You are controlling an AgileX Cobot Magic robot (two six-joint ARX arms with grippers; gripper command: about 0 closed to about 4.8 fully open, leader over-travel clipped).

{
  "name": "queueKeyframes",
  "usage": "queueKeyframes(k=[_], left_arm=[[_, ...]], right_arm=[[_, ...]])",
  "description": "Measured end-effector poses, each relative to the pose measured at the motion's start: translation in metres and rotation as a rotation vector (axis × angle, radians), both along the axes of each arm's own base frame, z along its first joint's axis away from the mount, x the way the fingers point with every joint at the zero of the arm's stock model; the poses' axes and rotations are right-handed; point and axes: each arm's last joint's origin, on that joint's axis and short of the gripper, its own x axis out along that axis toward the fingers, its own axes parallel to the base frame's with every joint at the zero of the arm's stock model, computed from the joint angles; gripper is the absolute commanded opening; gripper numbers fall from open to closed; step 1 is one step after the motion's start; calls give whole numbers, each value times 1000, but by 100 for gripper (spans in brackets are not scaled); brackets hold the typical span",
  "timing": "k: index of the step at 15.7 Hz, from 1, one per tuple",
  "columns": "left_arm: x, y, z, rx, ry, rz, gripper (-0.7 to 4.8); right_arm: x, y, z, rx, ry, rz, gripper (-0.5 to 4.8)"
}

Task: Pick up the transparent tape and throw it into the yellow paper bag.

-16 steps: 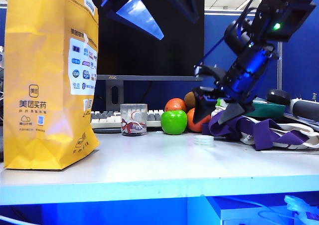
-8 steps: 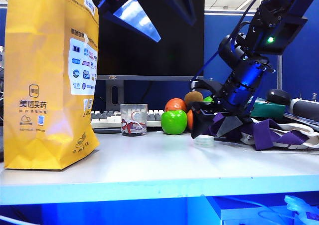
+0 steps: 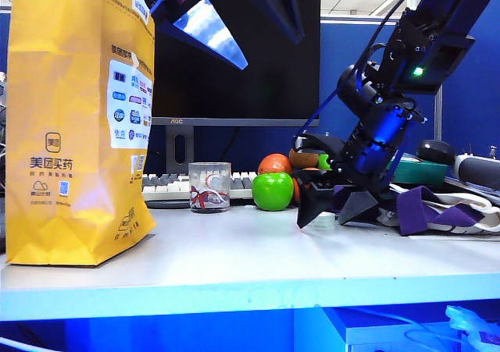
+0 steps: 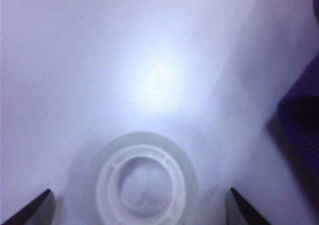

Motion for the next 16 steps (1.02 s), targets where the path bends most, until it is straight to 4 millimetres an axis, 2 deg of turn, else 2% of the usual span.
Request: queueKeyframes(k=[1,4,5,8,9,11,14,15,16], left_arm=[[0,0,0,0,0,0,479],[0,0,0,3,2,0,479],[0,0,2,8,-5,1,479],[2,0,28,-12,-85,9,479],[2,1,43,-32,-128,19,479],[-1,7,75,-3,-199,44,479],[-9,24,120,112,-359,151,479],[-15,36,139,181,-411,220,479],[-17,49,149,204,-433,271,479]], right_arm=[[0,0,-1,-10,-2,-8,162],[1,1,-1,-24,-11,-27,117],[2,1,0,-20,-11,-31,117],[12,5,15,-21,14,-27,117],[20,7,36,-13,-6,-25,117],[35,13,93,34,-102,-10,117],[35,15,158,118,-168,49,139],[28,15,191,160,-197,84,149],[21,14,212,193,-213,116,149]])
